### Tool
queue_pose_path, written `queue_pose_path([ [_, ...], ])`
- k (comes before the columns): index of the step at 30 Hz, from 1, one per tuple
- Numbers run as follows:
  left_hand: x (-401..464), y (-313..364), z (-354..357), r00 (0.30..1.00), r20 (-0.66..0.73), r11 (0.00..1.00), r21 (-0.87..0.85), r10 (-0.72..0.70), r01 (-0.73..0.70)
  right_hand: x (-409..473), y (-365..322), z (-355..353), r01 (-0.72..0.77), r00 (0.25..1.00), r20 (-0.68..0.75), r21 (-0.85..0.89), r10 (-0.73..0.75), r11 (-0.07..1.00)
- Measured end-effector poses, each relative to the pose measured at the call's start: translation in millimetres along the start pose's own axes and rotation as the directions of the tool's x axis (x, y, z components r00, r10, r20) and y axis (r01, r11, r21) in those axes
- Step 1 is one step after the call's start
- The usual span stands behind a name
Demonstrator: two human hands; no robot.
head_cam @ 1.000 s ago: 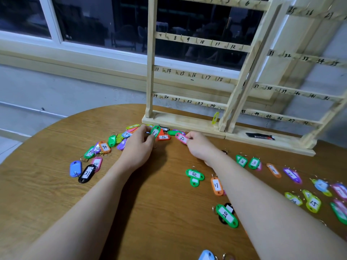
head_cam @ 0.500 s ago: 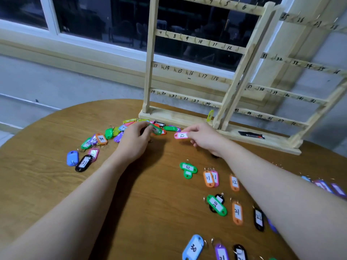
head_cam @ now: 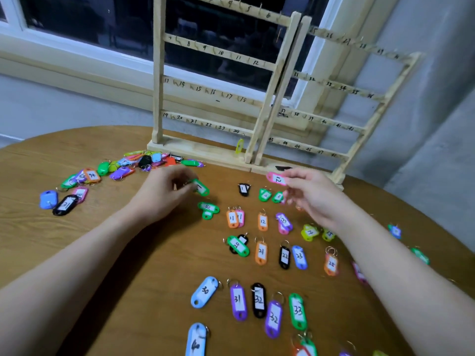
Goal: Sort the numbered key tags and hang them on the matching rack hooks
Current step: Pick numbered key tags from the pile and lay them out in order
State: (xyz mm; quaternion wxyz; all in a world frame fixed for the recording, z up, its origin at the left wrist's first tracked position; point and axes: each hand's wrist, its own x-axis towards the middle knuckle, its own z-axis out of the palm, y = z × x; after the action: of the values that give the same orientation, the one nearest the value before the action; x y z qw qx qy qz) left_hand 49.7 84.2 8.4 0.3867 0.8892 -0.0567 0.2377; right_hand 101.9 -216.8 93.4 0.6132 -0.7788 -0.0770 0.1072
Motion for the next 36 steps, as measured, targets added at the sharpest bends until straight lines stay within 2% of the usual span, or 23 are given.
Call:
queue_pose_path([
  [2, -1.2, 1.1, 3.3, 1.000, 0.014, 1.000, 0.001, 0.013, -0.013, -25.7, 8.5, -11.7, -0.022, 0.998, -0.051, 0.139, 0.029, 0.990],
  [5, -2.6, -3.3, 5.3, 0.999, 0.049, 1.000, 0.017, 0.009, -0.010, -66.0, 27.4, -35.0, 0.028, 0.986, -0.169, 0.182, 0.003, 0.983],
  [8, -2.9, 5.2, 2.6, 0.998, 0.045, 0.998, -0.048, -0.032, 0.034, -102.4, 50.1, -69.7, 0.086, 0.932, -0.360, 0.124, -0.036, 0.989],
  [11, 5.8, 33.7, -1.3, 1.000, 0.028, 0.983, -0.181, -0.007, 0.012, -137.8, 71.3, -106.8, 0.074, 0.886, -0.461, 0.054, -0.041, 0.996],
  [14, 18.5, 66.4, 6.8, 0.994, 0.084, 0.979, -0.197, 0.070, -0.052, -168.9, 86.4, -138.9, 0.037, 0.854, -0.517, -0.043, -0.054, 0.998],
  [19, 26.7, 119.6, 62.9, 0.955, 0.265, 0.979, -0.186, 0.132, -0.084, -198.9, 99.1, -166.2, -0.026, 0.833, -0.545, -0.200, -0.090, 0.979],
  [24, 42.0, 173.2, 124.0, 0.924, 0.334, 0.976, -0.169, 0.189, -0.138, -202.1, 110.6, -168.4, -0.072, 0.784, -0.609, -0.284, -0.122, 0.956],
  [26, 47.8, 194.2, 147.8, 0.917, 0.348, 0.973, -0.186, 0.195, -0.137, -200.9, 120.9, -166.3, -0.049, 0.726, -0.661, -0.322, -0.187, 0.946],
  [29, 55.5, 220.6, 186.3, 0.892, 0.400, 0.972, -0.181, 0.211, -0.149, -201.7, 136.6, -157.9, 0.022, 0.501, -0.778, -0.425, -0.378, 0.905],
  [31, 61.7, 232.7, 211.7, 0.864, 0.447, 0.970, -0.170, 0.232, -0.173, -202.8, 142.1, -153.1, 0.063, 0.394, -0.799, -0.471, -0.455, 0.880],
  [33, 68.1, 242.6, 235.3, 0.844, 0.473, 0.967, -0.156, 0.252, -0.202, -201.5, 145.2, -154.1, 0.084, 0.347, -0.802, -0.489, -0.485, 0.868],
  [36, 75.0, 254.2, 266.1, 0.819, 0.518, 0.968, -0.094, 0.246, -0.232, -198.3, 145.7, -157.8, 0.055, 0.393, -0.807, -0.457, -0.440, 0.888],
])
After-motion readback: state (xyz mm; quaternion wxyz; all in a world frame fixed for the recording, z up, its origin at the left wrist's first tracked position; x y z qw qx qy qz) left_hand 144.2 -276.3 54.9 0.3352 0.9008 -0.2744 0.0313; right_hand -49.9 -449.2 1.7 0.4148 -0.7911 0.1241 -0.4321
